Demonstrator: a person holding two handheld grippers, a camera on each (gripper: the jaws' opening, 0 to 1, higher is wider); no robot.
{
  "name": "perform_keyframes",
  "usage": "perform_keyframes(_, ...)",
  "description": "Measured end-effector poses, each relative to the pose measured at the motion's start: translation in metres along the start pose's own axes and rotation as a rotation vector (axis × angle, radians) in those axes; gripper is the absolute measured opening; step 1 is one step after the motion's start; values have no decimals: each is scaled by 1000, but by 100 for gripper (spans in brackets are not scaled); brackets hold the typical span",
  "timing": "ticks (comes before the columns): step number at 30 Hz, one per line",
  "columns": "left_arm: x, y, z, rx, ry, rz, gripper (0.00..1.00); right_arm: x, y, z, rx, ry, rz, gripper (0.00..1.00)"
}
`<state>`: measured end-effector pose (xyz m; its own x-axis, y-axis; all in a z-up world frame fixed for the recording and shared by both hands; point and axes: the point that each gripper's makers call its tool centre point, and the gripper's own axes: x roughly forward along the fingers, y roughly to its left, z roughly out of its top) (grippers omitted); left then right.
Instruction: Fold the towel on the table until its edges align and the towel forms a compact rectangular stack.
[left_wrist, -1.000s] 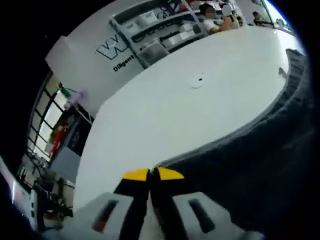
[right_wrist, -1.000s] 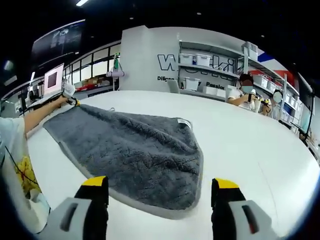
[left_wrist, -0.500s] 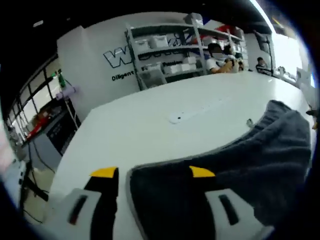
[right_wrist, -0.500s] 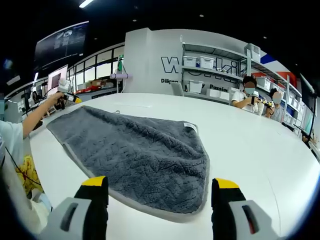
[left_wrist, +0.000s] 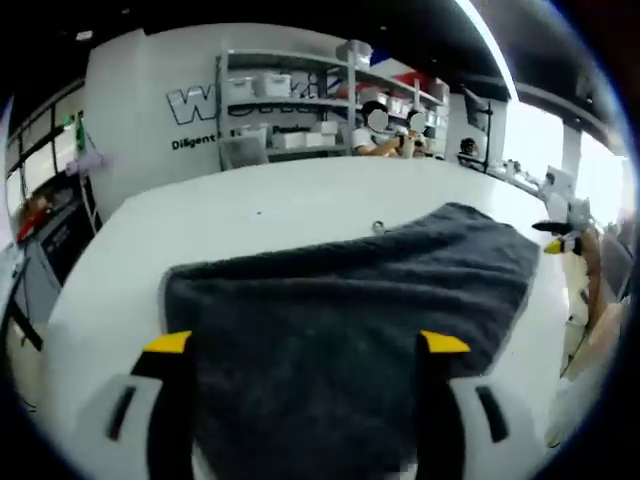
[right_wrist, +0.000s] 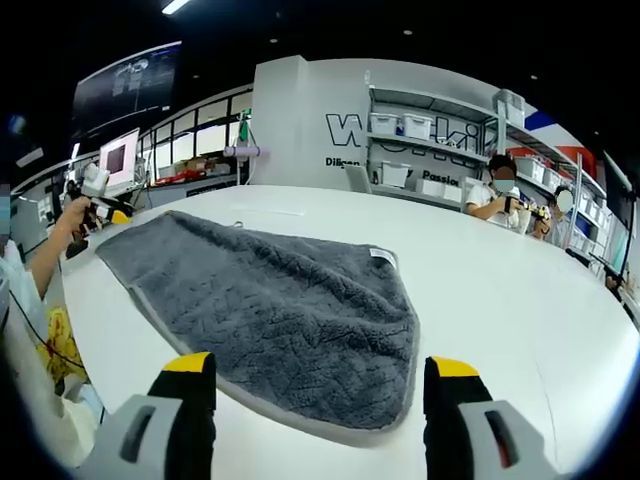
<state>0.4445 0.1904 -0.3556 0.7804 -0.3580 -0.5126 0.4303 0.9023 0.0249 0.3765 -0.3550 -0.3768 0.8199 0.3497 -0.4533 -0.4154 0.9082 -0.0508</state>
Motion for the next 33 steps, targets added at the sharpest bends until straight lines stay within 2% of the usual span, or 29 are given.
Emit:
perform_keyframes(4, -16, -16, -8, 20, -2, -11, 99, 4, 4, 3, -7, -1, 13, 90)
perform_keyframes(6, -24, -24, -11, 14, -12, -36, 99, 5, 7, 4, -11, 1, 22, 90)
perform_keyframes(18, -64, -46, -45, 32, 8, -50, 99, 9, 10, 11, -37, 19, 43, 93)
perform_keyframes(25, -67, -49, -75, 5, 55, -60, 99, 9, 10, 9, -42, 37, 48, 94)
perform_keyframes(33, -68, -45, -83, -26, 55, -56, 99, 10, 8, 10, -43, 47, 50, 94)
